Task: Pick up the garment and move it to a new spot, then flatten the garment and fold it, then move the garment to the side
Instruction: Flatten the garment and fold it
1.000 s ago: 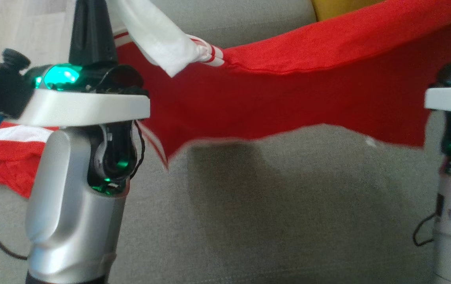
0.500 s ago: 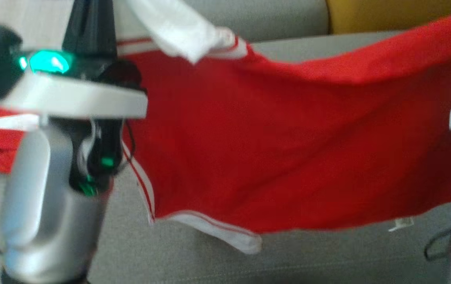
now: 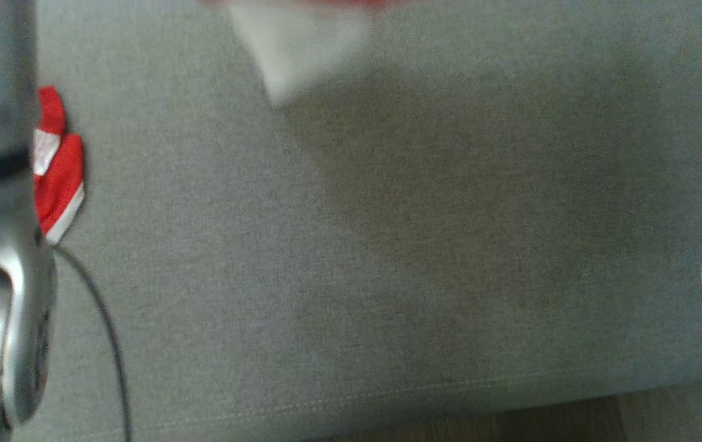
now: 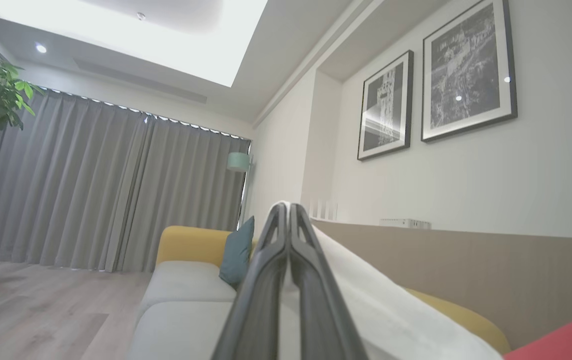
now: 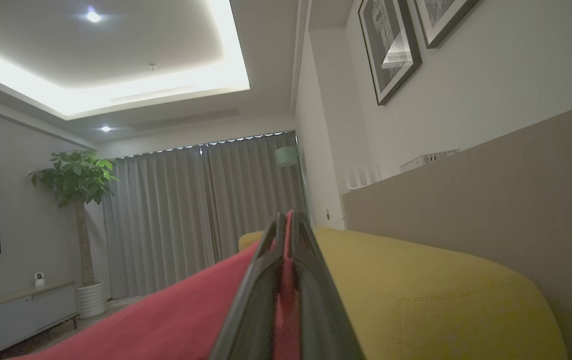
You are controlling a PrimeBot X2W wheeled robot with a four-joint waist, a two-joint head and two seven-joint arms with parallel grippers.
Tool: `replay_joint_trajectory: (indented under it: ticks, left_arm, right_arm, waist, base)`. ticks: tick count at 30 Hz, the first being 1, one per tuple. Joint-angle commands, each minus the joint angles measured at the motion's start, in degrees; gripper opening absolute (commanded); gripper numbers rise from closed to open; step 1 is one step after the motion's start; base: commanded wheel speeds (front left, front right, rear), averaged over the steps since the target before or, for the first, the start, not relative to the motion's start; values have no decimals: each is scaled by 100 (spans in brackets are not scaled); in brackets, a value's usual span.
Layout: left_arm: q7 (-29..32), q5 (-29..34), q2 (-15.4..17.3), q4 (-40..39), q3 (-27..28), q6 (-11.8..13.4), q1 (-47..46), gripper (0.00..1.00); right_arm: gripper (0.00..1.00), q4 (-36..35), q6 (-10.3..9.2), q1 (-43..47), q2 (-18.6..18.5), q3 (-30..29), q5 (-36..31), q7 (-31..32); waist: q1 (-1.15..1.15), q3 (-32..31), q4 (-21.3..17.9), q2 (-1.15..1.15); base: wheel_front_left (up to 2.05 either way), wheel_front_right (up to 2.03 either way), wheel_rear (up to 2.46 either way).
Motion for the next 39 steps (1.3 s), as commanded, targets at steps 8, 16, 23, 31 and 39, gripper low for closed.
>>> replay_joint_trajectory:
  ticks: [8,16,23,31,39]
  left_arm:
    - [-496,112,-220,906,192,-276,-880,0]
    - [-512,352,-342,1093,-17,-523,698,0]
    - [-513,518,-179,1051,-83,-645,2435,0]
    - [-499,478,105,1004,-376,-756,3906,0]
    - [-112,313,419,528,-926,-797,4694,0]
  right_arm:
    - [0,1423,37,-887,-69,236,308,-1008]
    - [0,2444,37,314,-157,794,864,-1055]
    - [0,2922,37,1294,-546,1665,1290,-561]
    - [0,2819,37,2241,-1142,2638,1616,55]
    - [0,2491,37,2894,-1688,3443,1820,488]
  waist:
    - [-2,390,232,0]
    - [-2,367,400,0]
    - [-2,-31,536,0]
    - [-2,-666,669,0]
    - [-2,-1035,767,0]
  base:
    - [0,0,0]
    - [0,0,0]
    - [0,0,0]
    - [0,0,0]
    - [0,0,0]
